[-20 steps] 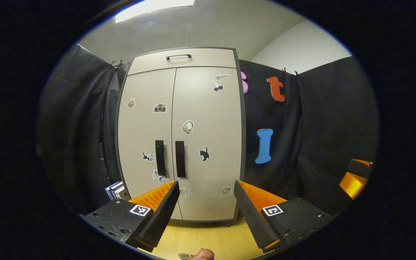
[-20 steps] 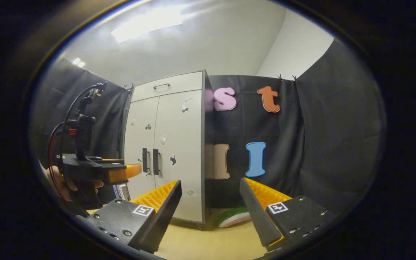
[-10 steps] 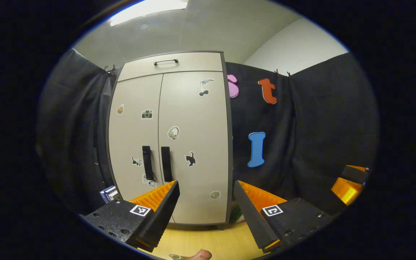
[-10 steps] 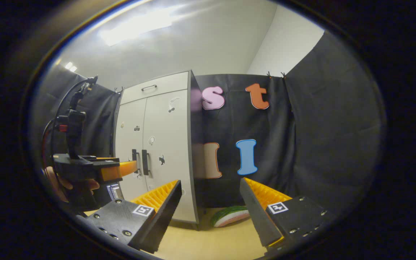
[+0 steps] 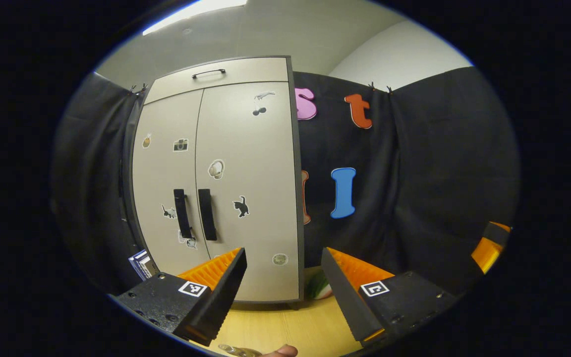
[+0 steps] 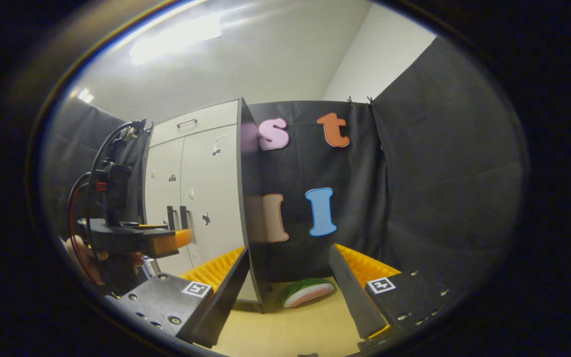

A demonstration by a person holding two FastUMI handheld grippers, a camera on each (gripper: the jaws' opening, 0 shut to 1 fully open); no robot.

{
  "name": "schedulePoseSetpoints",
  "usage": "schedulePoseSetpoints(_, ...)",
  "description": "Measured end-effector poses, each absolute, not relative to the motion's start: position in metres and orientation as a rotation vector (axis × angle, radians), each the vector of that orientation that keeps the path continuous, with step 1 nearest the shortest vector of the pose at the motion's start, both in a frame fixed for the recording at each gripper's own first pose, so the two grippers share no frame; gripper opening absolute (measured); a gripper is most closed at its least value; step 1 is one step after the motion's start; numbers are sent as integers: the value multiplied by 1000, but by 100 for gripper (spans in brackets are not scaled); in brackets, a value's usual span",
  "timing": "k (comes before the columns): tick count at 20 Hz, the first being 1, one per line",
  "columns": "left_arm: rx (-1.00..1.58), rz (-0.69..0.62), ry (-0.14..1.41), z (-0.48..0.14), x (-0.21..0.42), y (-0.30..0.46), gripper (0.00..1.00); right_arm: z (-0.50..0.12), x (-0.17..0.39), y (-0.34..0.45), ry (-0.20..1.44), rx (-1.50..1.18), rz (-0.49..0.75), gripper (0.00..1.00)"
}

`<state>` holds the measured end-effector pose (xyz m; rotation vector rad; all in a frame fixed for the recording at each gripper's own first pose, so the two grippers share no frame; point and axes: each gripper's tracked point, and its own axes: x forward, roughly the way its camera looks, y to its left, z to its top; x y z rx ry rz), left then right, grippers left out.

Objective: Grasp the bottle in the cabinet with the left hand and place it on the coaster, then close the right door with the right hand and the left door with the left hand.

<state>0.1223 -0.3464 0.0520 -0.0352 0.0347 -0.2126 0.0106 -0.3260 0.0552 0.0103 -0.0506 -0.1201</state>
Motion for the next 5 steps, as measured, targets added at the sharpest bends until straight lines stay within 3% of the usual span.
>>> schedulePoseSetpoints(2,-31,-220,31,52,123,-351,96,54,8,-328,-44,-2,-127,94)
schedulePoseSetpoints(3,-36,-220,29,52,123,-351,96,54,7,-328,-41,-2,-128,98)
schedulePoseSetpoints(5,-43,-222,34,52,124,-353,96,55,7,-324,-39,-1,-123,98)
